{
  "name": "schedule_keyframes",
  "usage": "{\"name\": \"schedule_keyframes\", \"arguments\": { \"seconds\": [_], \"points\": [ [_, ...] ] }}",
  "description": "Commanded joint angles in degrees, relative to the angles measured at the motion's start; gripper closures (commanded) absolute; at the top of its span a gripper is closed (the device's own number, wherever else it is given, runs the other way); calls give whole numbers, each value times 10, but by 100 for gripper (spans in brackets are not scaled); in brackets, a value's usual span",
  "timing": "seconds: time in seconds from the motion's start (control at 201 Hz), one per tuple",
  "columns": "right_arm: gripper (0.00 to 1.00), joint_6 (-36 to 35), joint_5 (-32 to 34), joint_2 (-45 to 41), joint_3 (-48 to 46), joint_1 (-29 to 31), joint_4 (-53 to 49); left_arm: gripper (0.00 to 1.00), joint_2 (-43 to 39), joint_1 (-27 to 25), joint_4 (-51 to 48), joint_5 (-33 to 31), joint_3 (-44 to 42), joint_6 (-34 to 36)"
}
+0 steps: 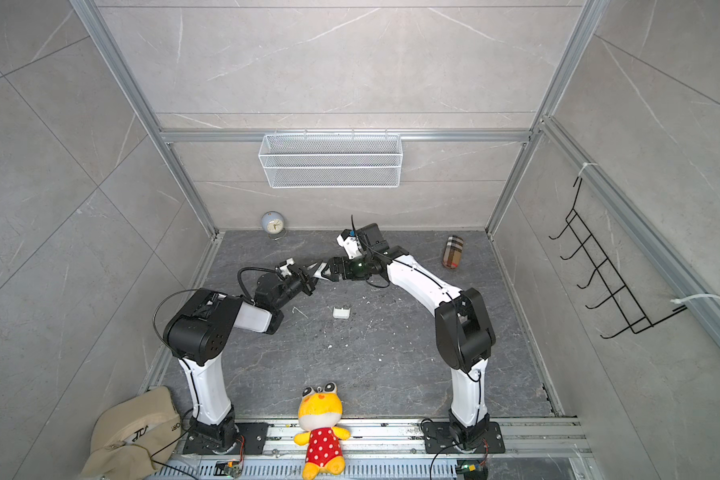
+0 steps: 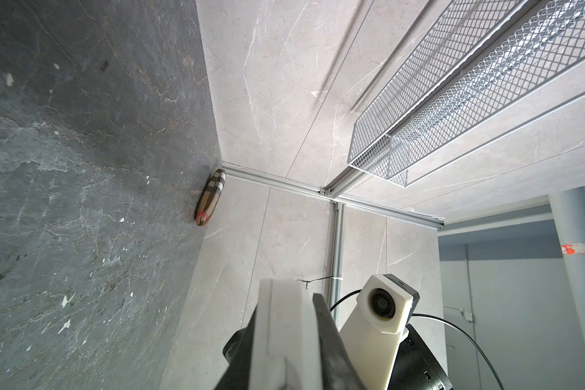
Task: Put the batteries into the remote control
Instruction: 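Lift the right gripper away from the remote toward the white cover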
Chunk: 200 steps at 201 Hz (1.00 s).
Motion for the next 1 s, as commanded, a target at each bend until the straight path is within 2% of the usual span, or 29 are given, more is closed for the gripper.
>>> {"name": "schedule_keyframes", "arguments": {
  "seconds": [0.0, 0.169, 0.349, 0.563, 0.892, 0.991],
  "points": [
    [1, 26, -16, -19, 1, -11, 9, 95, -28, -1, 33, -7, 19, 6],
    [1, 108, -40, -48, -39, -48, 54, 95, -28, 0, 33, -8, 19, 8],
    [1, 228, -77, -66, -92, -71, 110, 95, -25, -1, 34, -12, 21, 10],
    [5, 416, -94, -82, -196, -64, 287, 95, -22, -1, 33, -19, 25, 14],
    [13, 444, -80, -71, -197, -31, 314, 95, -24, -2, 29, -21, 25, 16],
    [18, 458, -75, -68, -201, -27, 329, 95, -26, -3, 28, -22, 25, 16]
  ]
}}
